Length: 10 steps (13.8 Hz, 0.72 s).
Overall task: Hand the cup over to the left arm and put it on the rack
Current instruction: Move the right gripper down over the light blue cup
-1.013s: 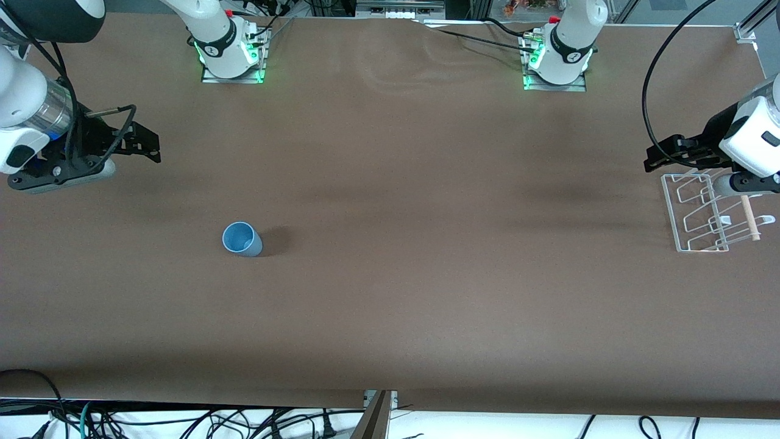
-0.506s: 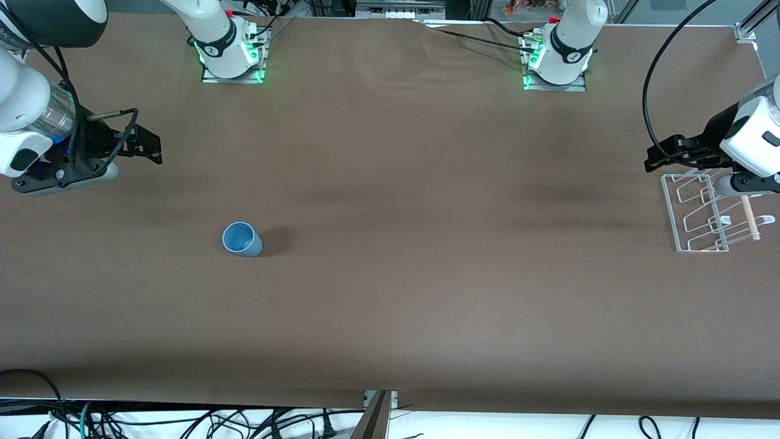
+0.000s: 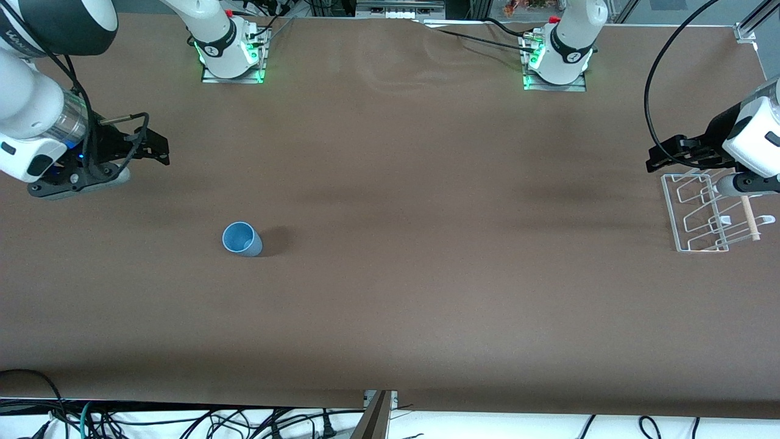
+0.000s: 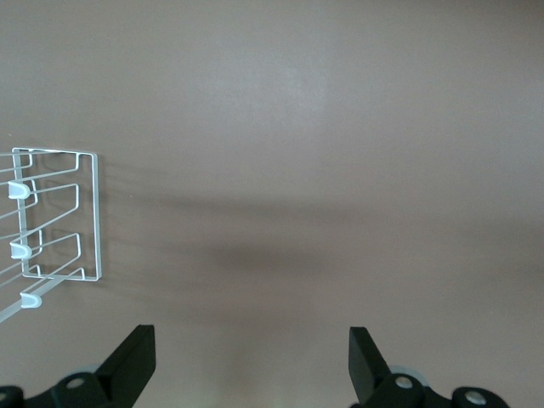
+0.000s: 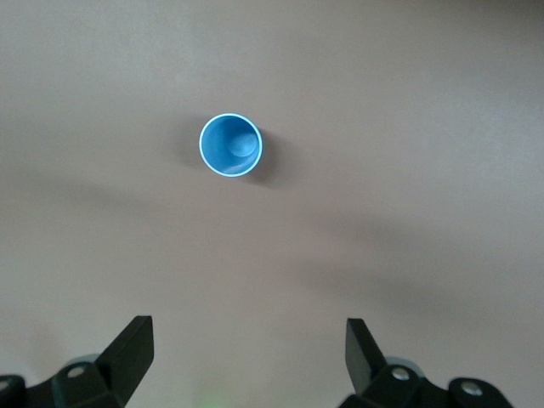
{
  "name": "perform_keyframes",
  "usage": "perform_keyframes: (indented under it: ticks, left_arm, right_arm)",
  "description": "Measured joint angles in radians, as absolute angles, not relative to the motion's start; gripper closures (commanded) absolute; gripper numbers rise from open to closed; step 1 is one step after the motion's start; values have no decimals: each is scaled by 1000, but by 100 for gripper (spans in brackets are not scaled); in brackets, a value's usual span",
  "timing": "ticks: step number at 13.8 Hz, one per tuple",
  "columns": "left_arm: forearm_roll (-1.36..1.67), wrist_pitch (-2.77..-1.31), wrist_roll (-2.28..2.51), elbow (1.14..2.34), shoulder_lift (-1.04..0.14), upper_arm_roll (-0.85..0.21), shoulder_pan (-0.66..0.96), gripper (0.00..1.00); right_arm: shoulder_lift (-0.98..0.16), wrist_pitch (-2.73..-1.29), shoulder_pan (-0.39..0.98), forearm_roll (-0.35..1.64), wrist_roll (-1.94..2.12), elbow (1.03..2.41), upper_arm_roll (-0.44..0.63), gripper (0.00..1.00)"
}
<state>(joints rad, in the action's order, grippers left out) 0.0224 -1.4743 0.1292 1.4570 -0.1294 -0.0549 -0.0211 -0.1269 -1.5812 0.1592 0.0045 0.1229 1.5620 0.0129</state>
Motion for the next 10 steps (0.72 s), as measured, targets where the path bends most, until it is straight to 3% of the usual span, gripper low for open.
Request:
perform_keyframes:
  ticks: [6, 10]
  left_arm:
    - [22, -1474, 129, 1457, -130, -55, -22, 0]
    - [22, -1473, 129, 1458, -133, -55, -23, 0]
  right_arm:
    - [-200, -1628, 176, 4, 123, 1562, 9, 1]
    - [-312, -1774, 179, 4, 123, 1560, 9, 1]
